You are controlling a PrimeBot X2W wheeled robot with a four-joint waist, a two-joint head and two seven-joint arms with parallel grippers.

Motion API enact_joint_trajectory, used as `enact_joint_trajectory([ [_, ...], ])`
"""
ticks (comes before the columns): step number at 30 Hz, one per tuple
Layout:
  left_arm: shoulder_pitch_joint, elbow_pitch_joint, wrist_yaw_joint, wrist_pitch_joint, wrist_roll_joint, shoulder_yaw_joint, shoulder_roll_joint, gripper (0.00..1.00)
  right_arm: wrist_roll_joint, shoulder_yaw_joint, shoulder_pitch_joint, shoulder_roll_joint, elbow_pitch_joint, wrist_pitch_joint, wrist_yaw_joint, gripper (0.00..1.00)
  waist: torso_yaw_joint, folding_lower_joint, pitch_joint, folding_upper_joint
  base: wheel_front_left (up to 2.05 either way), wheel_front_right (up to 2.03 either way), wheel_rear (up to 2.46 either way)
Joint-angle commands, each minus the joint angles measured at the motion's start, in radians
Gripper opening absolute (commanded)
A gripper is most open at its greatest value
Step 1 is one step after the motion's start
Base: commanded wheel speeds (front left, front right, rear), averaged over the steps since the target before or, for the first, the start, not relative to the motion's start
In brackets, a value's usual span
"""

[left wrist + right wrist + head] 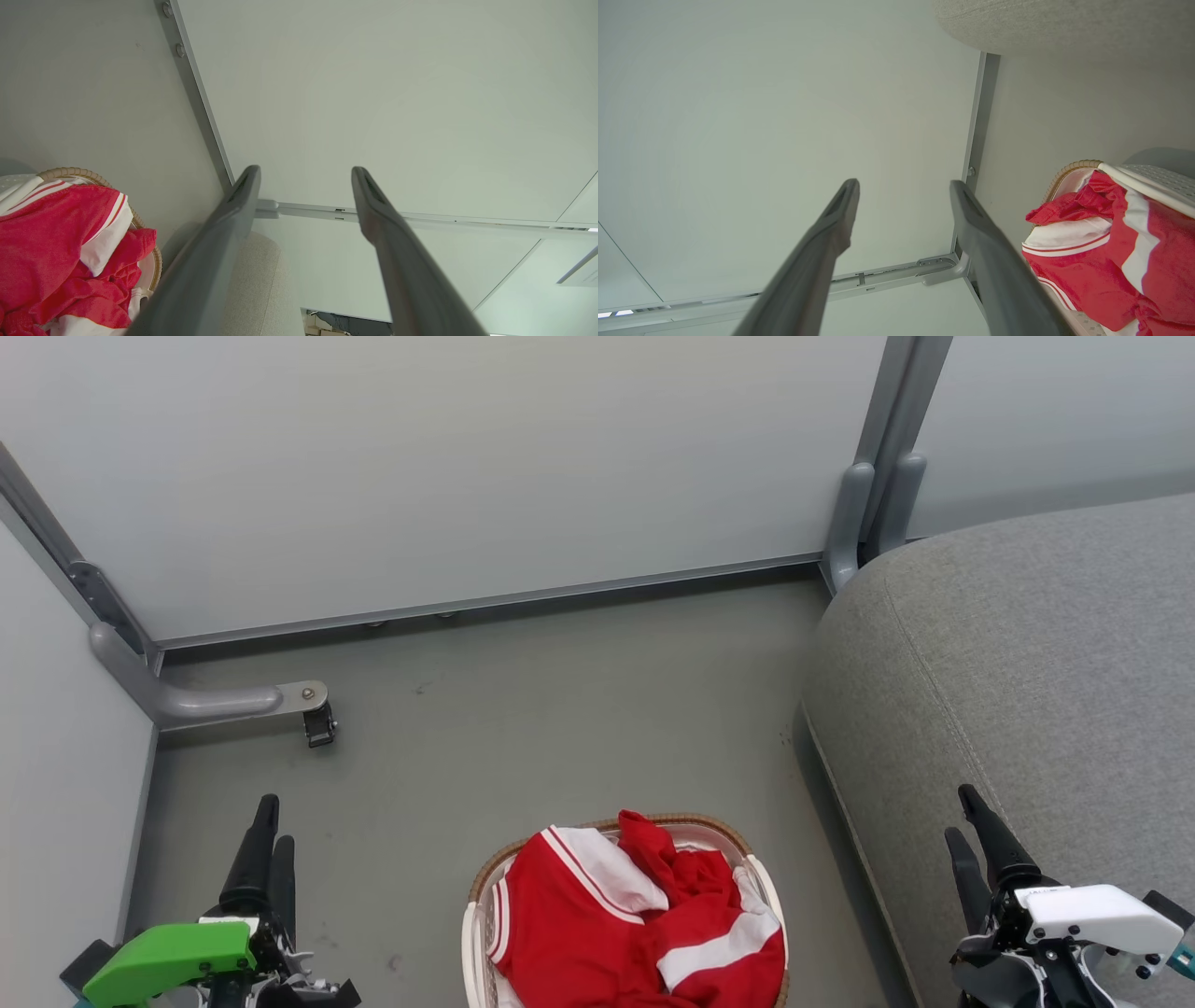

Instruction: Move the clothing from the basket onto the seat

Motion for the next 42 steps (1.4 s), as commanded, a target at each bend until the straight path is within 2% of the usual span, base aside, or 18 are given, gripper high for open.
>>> enact_joint_trajectory([
  [1,-0.017,-0.022,-0.003,-0.011,0.009,-0.010,0.003,1.00,-0.006,0.006,-0.015,-0.007,-0.019,-0.012,0.000,1.00,0.000,0.0000,0.000,0.0002,0.00,0.00,0.00],
  [11,-0.018,-0.044,-0.003,-0.059,0.054,-0.046,0.005,1.00,-0.087,0.004,-0.023,-0.009,-0.016,-0.060,0.000,1.00,0.002,0.0000,0.001,0.0005,0.00,0.00,0.00],
  [19,-0.022,-0.067,-0.004,-0.093,0.141,-0.068,0.006,1.00,-0.216,-0.009,-0.027,-0.011,-0.046,-0.094,0.000,1.00,0.005,0.0000,0.003,0.0008,0.00,0.00,0.00],
  [34,-0.032,-0.091,-0.005,-0.149,0.405,-0.093,0.008,1.00,-0.511,-0.005,-0.030,-0.013,-0.103,-0.151,0.000,1.00,0.010,0.0000,0.006,0.0013,0.00,0.00,0.00],
  [42,-0.034,-0.094,-0.006,-0.176,0.584,-0.091,0.009,1.00,-0.667,0.004,-0.028,-0.014,-0.126,-0.178,0.000,1.00,0.013,0.0000,0.008,0.0015,0.00,0.00,0.00],
])
